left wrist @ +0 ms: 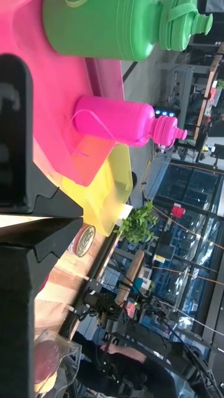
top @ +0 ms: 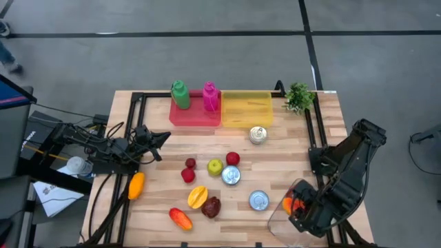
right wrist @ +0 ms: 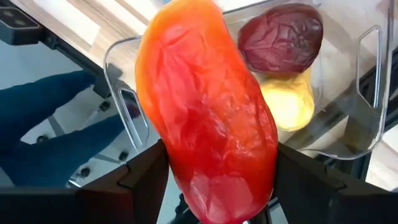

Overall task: Pick & Place Food Item
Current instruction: Put the top mango into the transparent bin

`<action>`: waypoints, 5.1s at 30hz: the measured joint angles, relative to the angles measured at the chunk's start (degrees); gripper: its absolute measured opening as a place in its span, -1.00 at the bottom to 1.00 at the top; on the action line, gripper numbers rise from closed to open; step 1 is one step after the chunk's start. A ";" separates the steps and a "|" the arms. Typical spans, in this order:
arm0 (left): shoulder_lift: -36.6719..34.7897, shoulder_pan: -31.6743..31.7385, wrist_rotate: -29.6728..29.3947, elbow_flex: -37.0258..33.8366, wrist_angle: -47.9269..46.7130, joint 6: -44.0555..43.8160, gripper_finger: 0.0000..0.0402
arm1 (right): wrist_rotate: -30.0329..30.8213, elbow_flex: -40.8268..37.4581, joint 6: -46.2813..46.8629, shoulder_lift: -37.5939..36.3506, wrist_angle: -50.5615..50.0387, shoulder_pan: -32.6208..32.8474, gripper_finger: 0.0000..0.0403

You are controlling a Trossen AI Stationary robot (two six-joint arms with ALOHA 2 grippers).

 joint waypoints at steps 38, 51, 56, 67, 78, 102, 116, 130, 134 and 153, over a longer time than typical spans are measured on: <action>0.02 0.00 -0.01 0.00 0.35 0.00 -1.00 | -0.39 -0.02 11.84 12.87 2.40 4.12 0.22; 0.02 0.01 -0.01 0.00 0.41 0.00 -1.00 | 1.15 -0.02 13.16 12.87 1.12 4.06 0.21; 0.02 0.02 -0.02 0.00 0.43 0.00 -1.00 | 1.16 -0.02 10.16 12.76 -0.12 2.61 0.18; 0.02 -0.01 0.00 0.00 0.46 0.00 -1.00 | -0.77 -0.02 1.71 12.67 -2.95 -1.18 0.17; 0.02 0.00 -0.02 0.00 0.48 0.00 -1.00 | 2.31 -1.32 2.21 5.27 -7.82 -1.14 0.17; 0.02 -0.01 -0.02 0.00 0.83 0.00 -1.00 | -6.54 -25.77 5.51 -2.72 26.97 3.42 0.17; 0.02 0.01 0.00 0.00 0.83 -0.02 -1.00 | -7.60 -25.76 2.48 3.35 34.41 1.68 0.17; 0.02 0.00 -0.01 0.01 0.84 -0.01 -1.00 | -9.73 -25.75 0.48 5.33 36.75 0.96 0.23; 0.02 -0.01 -0.01 0.01 0.85 -0.01 -1.00 | -9.84 -25.75 0.90 5.33 37.32 0.98 0.28; 0.02 0.01 -0.01 0.01 0.87 -0.02 -1.00 | -14.29 -25.73 -2.03 5.33 37.54 0.74 0.32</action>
